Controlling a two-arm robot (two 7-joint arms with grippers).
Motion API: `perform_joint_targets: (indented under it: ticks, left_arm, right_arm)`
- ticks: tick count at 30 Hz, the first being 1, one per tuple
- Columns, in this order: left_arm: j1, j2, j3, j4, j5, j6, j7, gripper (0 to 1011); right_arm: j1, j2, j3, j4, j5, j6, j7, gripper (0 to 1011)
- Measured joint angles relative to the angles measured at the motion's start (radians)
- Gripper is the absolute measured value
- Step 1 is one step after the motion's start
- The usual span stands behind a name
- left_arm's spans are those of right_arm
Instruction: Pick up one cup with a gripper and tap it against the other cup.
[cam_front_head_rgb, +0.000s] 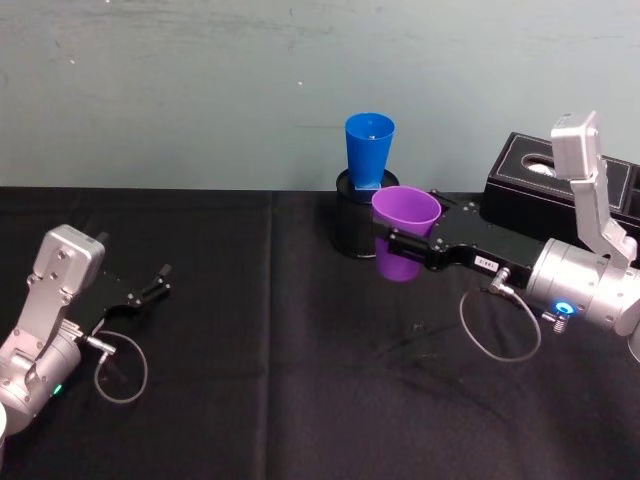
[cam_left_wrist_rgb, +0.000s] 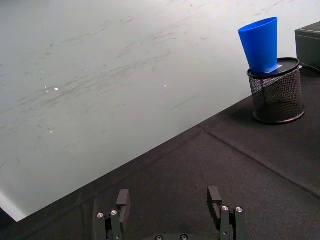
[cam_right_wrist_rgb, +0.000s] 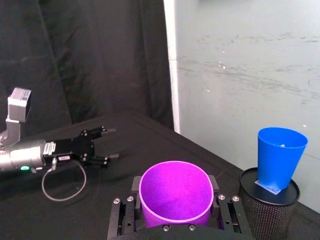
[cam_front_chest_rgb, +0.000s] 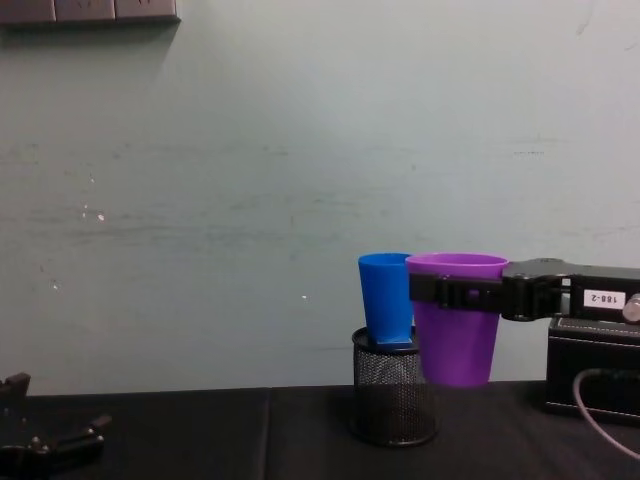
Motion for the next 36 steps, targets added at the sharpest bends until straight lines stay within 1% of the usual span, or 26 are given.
perform_joint_targets:
  ticks: [5, 10, 18, 21, 28, 31, 36]
  left_arm:
    - [0.000, 0.000, 0.000, 0.000, 0.000, 0.000, 0.000, 1011]
    - [0.000, 0.000, 0.000, 0.000, 0.000, 0.000, 0.000, 1011]
    - [0.000, 0.000, 0.000, 0.000, 0.000, 0.000, 0.000, 1011]
    - [0.000, 0.000, 0.000, 0.000, 0.000, 0.000, 0.000, 1011]
    - [0.000, 0.000, 0.000, 0.000, 0.000, 0.000, 0.000, 1011]
    - [0.000, 0.000, 0.000, 0.000, 0.000, 0.000, 0.000, 1011]
    - [0.000, 0.000, 0.000, 0.000, 0.000, 0.000, 0.000, 1011]
  right_arm:
    - [0.005, 0.013, -0.024, -0.001, -0.012, -0.011, 0.004, 748]
    - [-0.001, 0.020, -0.043, 0.008, -0.020, -0.039, 0.003, 748]
    - [-0.009, 0.015, -0.065, 0.064, -0.044, -0.110, 0.005, 748]
    - [-0.009, 0.001, -0.073, 0.118, -0.061, -0.158, 0.015, 748]
    - [-0.003, -0.033, -0.080, 0.223, -0.078, -0.244, 0.055, 748]
    - [0.001, -0.046, -0.082, 0.255, -0.086, -0.266, 0.069, 748]
    - [0.005, -0.059, -0.085, 0.287, -0.101, -0.279, 0.077, 748]
